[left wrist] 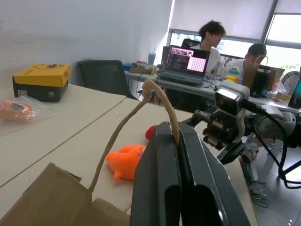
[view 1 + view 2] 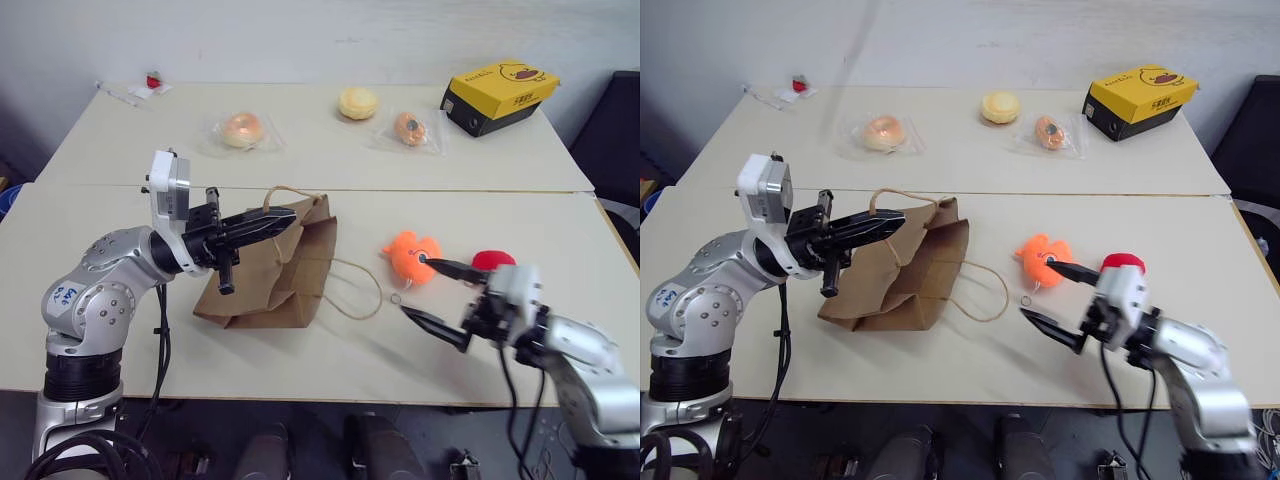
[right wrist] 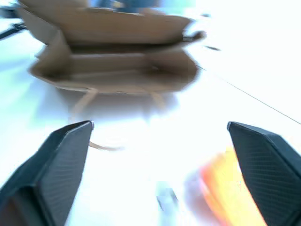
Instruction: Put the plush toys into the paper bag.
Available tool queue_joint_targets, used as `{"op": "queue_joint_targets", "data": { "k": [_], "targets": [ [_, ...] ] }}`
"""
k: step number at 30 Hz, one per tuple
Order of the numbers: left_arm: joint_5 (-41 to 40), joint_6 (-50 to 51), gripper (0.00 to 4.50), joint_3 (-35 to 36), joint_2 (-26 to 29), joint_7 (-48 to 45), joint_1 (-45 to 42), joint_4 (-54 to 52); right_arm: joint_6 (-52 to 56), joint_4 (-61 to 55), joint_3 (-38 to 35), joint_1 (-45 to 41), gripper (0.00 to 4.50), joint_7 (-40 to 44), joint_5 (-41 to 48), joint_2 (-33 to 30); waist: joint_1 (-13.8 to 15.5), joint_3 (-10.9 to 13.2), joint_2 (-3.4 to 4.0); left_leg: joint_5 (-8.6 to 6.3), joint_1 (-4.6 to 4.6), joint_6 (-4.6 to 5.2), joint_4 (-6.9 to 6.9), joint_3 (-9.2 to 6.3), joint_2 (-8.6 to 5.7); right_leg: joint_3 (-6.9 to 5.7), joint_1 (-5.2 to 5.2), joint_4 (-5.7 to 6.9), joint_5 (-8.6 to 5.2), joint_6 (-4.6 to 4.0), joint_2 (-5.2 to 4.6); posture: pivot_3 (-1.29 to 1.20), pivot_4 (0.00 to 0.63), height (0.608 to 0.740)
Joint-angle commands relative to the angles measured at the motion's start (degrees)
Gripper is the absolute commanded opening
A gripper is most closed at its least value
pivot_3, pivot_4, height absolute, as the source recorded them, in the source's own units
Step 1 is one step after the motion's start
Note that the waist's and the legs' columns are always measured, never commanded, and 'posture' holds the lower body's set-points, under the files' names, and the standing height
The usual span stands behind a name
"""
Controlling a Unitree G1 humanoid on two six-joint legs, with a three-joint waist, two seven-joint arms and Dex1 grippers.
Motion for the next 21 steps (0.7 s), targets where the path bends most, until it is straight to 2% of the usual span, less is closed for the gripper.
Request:
{"op": "queue_joint_targets", "data": {
  "k": [1,5,11,15,21],
  "targets": [
    [-0.1,-0.6,0.0,0.5,0.8,-1.1,-0.5,-0.8,-2.9,-4.7,-6.9,9.0,4.47,0.5,1.0,-0.2,0.2,0.0,0.02,0.0,0.02,0.0,0.0,0.02,0.0,0.02,0.01,0.01,0.0,0.0,0.0,0.0,0.15,0.74],
    [0.6,-0.8,0.0,0.3,0.8,-1.5,-1.4,0.4,-10.9,-1.2,-14.6,19.9,4.47,-2.9,-2.3,5.3,0.6,0.0,0.02,0.0,0.07,0.0,-0.06,-0.07,0.01,-0.02,0.12,0.01,0.0,0.0,0.03,0.0,0.15,0.74],
    [1.2,-0.6,0.0,-0.1,0.9,-2.1,-2.1,0.8,-25.3,10.0,-16.1,21.4,4.47,-5.1,-12.3,5.9,-0.2,0.0,0.01,-0.18,0.82,0.32,-0.24,0.27,-0.01,0.32,0.7,-0.14,0.04,0.07,0.02,0.0,0.15,0.74],
    [1.8,-0.7,0.0,-0.3,1.1,-2.7,-3.0,1.7,-26.2,13.0,-12.3,14.6,4.47,-5.4,-15.1,2.1,-0.6,0.0,0.08,-0.07,0.88,0.14,-0.31,0.28,-0.01,0.33,0.69,-0.12,0.02,0.04,0.04,0.0,0.15,0.74],
    [3.0,-0.8,0.0,-1.4,1.1,-3.2,-3.5,1.9,-24.3,17.3,1.0,-5.5,4.47,-5.1,-27.3,-7.4,-1.3,0.1,0.11,-0.02,0.86,0.04,-0.21,0.26,0.0,0.3,0.67,-0.08,0.02,0.04,0.07,0.0,0.15,0.74]
  ]
}}
